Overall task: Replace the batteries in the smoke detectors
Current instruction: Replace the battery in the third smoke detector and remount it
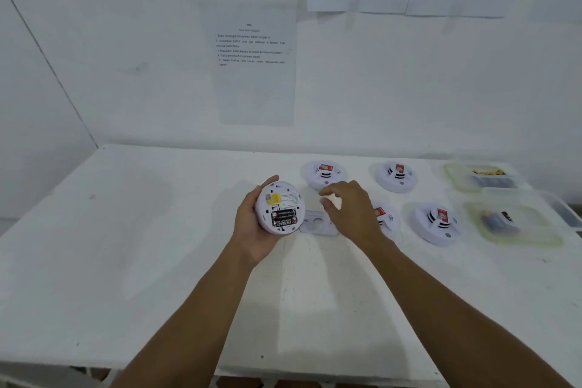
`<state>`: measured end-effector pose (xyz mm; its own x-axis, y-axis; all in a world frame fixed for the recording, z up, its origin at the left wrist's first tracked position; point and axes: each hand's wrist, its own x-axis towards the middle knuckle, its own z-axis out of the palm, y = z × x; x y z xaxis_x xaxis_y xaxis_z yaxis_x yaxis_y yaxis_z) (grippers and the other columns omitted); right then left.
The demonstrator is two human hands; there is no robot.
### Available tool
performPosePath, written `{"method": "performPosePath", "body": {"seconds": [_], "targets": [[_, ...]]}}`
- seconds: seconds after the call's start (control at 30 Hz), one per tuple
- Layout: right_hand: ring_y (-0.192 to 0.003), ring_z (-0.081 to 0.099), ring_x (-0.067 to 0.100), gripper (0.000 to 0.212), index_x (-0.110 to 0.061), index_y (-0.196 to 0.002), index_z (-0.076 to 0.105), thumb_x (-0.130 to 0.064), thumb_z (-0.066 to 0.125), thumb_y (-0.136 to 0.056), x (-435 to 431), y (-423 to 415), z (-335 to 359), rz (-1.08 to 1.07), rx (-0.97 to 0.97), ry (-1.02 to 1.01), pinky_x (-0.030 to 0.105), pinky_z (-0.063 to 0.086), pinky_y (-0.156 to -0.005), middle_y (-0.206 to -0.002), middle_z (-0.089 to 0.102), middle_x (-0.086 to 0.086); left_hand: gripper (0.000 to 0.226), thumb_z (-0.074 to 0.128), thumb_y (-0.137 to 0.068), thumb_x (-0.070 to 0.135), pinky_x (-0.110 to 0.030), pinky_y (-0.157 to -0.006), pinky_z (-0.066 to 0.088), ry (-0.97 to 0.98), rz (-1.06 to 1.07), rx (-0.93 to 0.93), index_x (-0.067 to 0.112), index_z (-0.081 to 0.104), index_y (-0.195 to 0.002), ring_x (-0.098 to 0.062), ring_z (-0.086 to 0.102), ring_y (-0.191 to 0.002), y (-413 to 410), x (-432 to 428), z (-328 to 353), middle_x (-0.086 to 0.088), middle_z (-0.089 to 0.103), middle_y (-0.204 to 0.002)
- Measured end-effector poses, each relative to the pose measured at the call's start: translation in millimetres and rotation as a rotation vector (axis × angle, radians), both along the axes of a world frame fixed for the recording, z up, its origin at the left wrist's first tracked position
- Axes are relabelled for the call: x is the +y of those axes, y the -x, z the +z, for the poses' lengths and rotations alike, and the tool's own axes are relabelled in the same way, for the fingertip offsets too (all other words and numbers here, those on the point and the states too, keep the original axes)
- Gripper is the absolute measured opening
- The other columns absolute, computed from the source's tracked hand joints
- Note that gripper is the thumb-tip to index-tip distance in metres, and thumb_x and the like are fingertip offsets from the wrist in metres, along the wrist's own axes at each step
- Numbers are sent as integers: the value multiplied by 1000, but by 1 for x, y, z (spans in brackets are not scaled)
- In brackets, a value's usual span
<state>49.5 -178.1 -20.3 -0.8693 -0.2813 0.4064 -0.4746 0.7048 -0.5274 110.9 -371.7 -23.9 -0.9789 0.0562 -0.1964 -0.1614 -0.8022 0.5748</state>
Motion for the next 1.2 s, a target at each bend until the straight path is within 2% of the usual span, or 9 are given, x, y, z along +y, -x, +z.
{"method": "performPosePath", "body": {"seconds": [0.1, 0.2, 0.27, 0.5, 0.63, 0.9, 1.0, 1.13, 1.2], "targets": [[-96, 52, 9, 23, -20, -105, 68, -20, 69, -83, -11, -27, 10, 84, 25, 201, 29, 45, -85, -108, 65, -7, 36, 50, -92, 33, -52, -103, 42, 38, 34, 18, 22, 65, -123, -33, 60, -111, 4, 13, 8, -11, 65, -122], [-101, 55, 7, 33, -26, -107, 63, -29, 69, -75, -26, -49, 13, 89, -59, 293, 24, 49, -80, -111, 60, -12, 34, 43, -98, 30, -39, -83, 55, 96, 62, 55, 21, 64, -122, -27, 66, -100, 4, 29, 18, -9, 68, -116], [-104, 56, 6, 37, -28, -107, 60, -31, 72, -72, -30, -55, 11, 33, -80, 346, 23, 52, -78, -112, 57, -12, 34, 39, -100, 30, -36, -79, 56, 144, 72, 76, 22, 63, -123, -25, 67, -100, 3, 38, 22, -7, 69, -116], [-94, 57, 7, 39, -26, -101, 53, -34, 73, -68, -35, -59, 17, -115, -58, 324, 23, 53, -70, -103, 57, -10, 31, 43, -98, 30, -34, -71, 57, 235, 96, 121, 23, 64, -118, -23, 66, -100, -4, 54, 36, -6, 70, -114], [-84, 61, 9, 32, -21, -93, 51, -22, 74, -72, -27, -56, 21, -210, -65, 354, 21, 53, -59, -93, 59, -6, 29, 45, -94, 33, -34, -74, 54, 275, 87, 141, 27, 69, -110, -23, 67, -101, -8, 60, 39, -5, 70, -117], [-92, 57, 9, 40, -26, -96, 50, -39, 75, -68, -27, -64, 24, -95, -18, 324, 28, 57, -72, -98, 55, -10, 31, 41, -99, 32, -35, -75, 56, 287, 127, 146, 26, 66, -117, -22, 67, -102, -7, 58, 41, -5, 70, -115], [-90, 55, 9, 42, -23, -96, 49, -38, 76, -68, -28, -67, 29, -130, -28, 312, 23, 54, -69, -97, 55, -8, 32, 38, -100, 30, -34, -76, 56, 316, 135, 172, 24, 64, -119, -23, 66, -105, -8, 60, 40, -7, 68, -119], [-86, 53, 10, 44, -22, -94, 43, -36, 75, -67, -31, -69, 35, -160, -41, 272, 13, 40, -59, -92, 52, -6, 32, 38, -100, 30, -35, -80, 56, 333, 145, 179, 24, 65, -117, -23, 66, -104, -9, 62, 39, -7, 69, -117], [-87, 55, 10, 44, -22, -94, 42, -36, 75, -68, -31, -70, 34, -159, -59, 277, 16, 45, -60, -92, 53, -6, 31, 39, -100, 30, -35, -77, 57, 315, 149, 160, 25, 65, -116, -23, 67, -102, -9, 62, 38, -7, 69, -116]]}}
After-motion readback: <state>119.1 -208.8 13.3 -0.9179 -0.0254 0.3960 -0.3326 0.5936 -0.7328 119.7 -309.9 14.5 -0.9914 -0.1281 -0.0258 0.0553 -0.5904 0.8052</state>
